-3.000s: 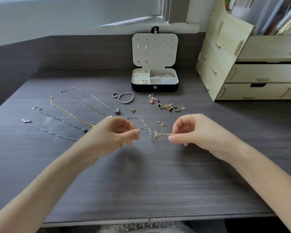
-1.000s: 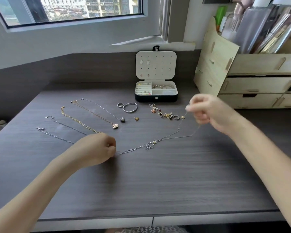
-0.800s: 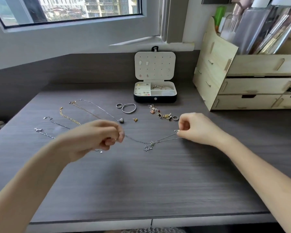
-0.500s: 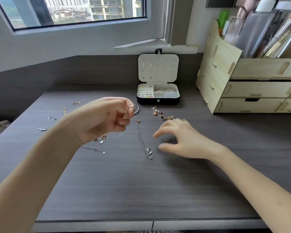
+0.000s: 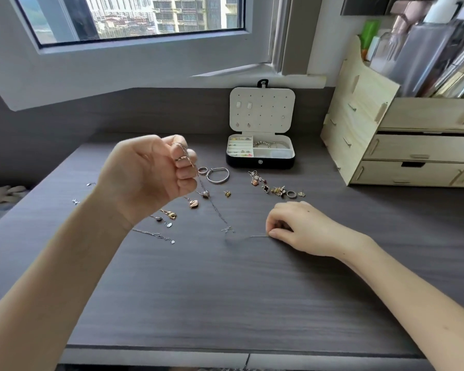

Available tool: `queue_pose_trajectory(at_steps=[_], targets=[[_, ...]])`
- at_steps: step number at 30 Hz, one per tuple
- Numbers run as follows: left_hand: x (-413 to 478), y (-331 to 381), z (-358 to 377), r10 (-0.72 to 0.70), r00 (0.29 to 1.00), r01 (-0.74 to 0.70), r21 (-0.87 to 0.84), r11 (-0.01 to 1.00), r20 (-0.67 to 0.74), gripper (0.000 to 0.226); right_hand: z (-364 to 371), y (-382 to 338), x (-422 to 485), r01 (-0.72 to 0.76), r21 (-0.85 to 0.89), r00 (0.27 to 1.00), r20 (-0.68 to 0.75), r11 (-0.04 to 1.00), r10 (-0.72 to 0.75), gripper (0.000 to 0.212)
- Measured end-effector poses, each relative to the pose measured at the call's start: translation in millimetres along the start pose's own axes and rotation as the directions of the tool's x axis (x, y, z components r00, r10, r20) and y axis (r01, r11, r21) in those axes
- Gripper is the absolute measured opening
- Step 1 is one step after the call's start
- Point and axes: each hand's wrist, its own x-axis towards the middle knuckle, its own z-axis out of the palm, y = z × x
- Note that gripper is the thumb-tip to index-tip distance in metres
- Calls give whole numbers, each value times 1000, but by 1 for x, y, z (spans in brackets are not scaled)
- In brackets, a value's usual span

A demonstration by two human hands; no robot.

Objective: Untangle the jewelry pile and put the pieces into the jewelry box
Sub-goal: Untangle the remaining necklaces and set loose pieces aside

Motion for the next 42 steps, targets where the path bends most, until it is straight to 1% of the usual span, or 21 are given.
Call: queue_pose_trajectory(at_steps=[3,6,8,10,12,13,15,18,20,21,23,25,28,30,32,34,36,38,40,42], targets=[[0,5,2,52,999,-52,-40,998,6,20,-3,3,0,-43,-46,998,52,998,45,8],[1,12,3,110,994,-109,-101,989,1,20,-6,4,0,-105,-77,991,69,991,111,8],[1,15,2,147,989,-149,-111,983,-26,21,-10,6,0,-162,-108,983,70,981,170,9],[1,14,4,149,987,-154,-95,984,-57,20,-12,8,0,-197,-140,977,57,970,207,11],[0,9,6,109,991,-115,-71,991,-81,10,-13,8,-1,-203,-162,976,40,966,212,11],[0,7,7,91,991,-96,-46,994,-96,5,-13,8,-2,-200,-165,978,33,966,208,11],[-1,2,6,79,988,-72,61,996,-132,6,-13,8,-4,-196,-165,980,15,967,201,10],[-4,-8,7,62,984,-3,330,944,-169,14,-14,12,-9,-213,-164,977,-39,963,209,10],[-6,-16,9,1,986,84,496,864,-169,16,-14,13,-12,-232,-164,972,-70,959,223,10],[-7,-19,9,-22,987,112,582,805,-158,15,-14,13,-13,-234,-169,971,-88,957,222,9],[-8,-25,9,-71,990,141,756,639,-125,12,-13,11,-12,-223,-179,970,-140,958,200,9],[-9,-29,8,-137,985,157,874,459,-104,15,-10,6,-9,-185,-133,970,-185,974,159,14],[-7,-37,9,-244,963,176,953,246,-115,19,-6,-7,-2,-67,-20,981,-184,998,62,16],[-5,-42,10,-308,941,186,974,129,-139,22,-2,-13,4,-19,-14,987,-163,1000,17,18],[-2,-47,11,-339,926,181,983,16,-165,24,1,-16,10,2,-27,990,-142,1000,-6,16],[0,-50,12,-329,926,163,982,-95,-186,25,2,-18,14,14,-12,994,-111,1000,-15,13],[2,-51,13,-301,932,156,974,-161,-199,26,3,-19,15,25,-11,998,-63,1000,-26,15],[3,-51,12,-281,939,151,970,-189,-200,27,4,-18,15,47,-30,998,-33,998,-48,14],[3,-52,10,-268,943,143,968,-207,-197,25,4,-17,13,61,32,998,-13,998,-61,8],[3,-55,7,-225,958,132,969,-209,-179,18,4,-14,12,44,141,999,11,989,-46,9]])
